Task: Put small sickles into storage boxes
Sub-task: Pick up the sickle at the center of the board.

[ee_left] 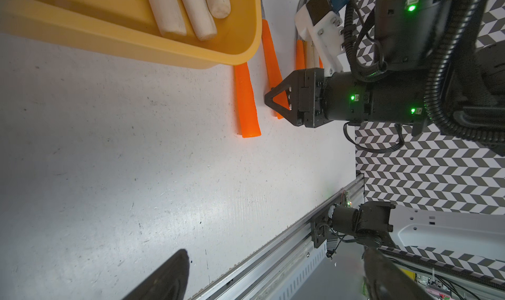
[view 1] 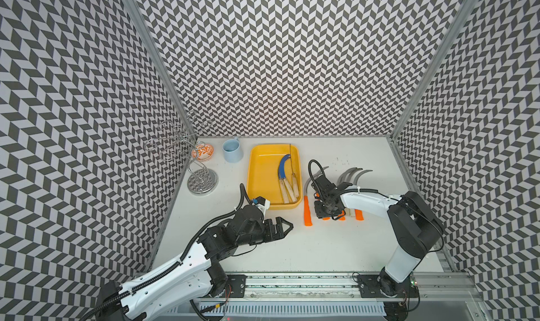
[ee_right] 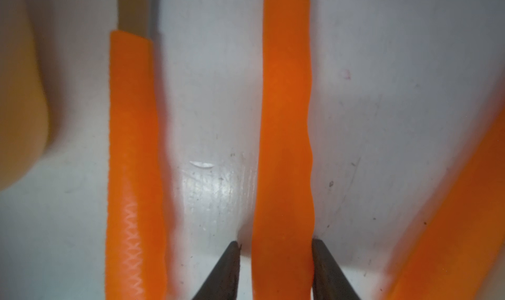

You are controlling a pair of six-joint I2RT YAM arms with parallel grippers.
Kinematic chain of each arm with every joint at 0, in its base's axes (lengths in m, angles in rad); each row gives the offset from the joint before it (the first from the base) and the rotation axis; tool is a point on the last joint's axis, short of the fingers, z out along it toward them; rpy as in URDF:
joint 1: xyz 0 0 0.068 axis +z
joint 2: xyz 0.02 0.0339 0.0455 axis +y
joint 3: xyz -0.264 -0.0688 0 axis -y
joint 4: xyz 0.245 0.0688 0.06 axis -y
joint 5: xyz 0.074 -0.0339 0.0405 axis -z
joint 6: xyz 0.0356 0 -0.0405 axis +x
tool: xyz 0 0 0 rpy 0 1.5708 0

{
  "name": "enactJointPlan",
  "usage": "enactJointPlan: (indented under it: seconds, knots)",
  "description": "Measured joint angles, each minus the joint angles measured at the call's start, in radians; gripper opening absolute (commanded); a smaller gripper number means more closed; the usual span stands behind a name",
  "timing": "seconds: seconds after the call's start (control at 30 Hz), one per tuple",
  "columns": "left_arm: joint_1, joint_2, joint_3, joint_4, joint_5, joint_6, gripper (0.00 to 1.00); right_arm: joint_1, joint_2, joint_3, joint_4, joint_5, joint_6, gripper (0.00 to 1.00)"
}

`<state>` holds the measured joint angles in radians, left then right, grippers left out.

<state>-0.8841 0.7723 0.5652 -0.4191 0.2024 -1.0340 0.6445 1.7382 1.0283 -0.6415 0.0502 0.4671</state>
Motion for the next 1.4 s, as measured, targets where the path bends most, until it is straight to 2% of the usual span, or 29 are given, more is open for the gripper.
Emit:
enactJointPlan:
  seconds: [0.13,0.37,0.6,0.93,1.4]
  knots:
    - [0.0,0.0,0.0,0.0,0.0,0.0,1.0,0.0,0.003,0.0,0.011,0.001,-0.003,0.32]
    - [0.0,-0.002,0.0,0.0,-0.001,0.0,1.0,0.0,0.003,-0.003,0.027,0.002,-0.004,0.14]
    - [0.0,-0.006,0.0,-0.001,-0.007,0.0,1.0,0.0,0.003,-0.001,0.024,0.002,-0.004,0.02]
    - [0.0,-0.005,0.008,-0.003,-0.019,0.004,1.0,-0.006,-0.041,0.009,-0.036,0.001,-0.004,0.0]
    - [0.009,0.058,0.099,-0.015,-0.046,0.05,1.0,-0.008,-0.116,0.083,-0.118,-0.001,-0.004,0.0]
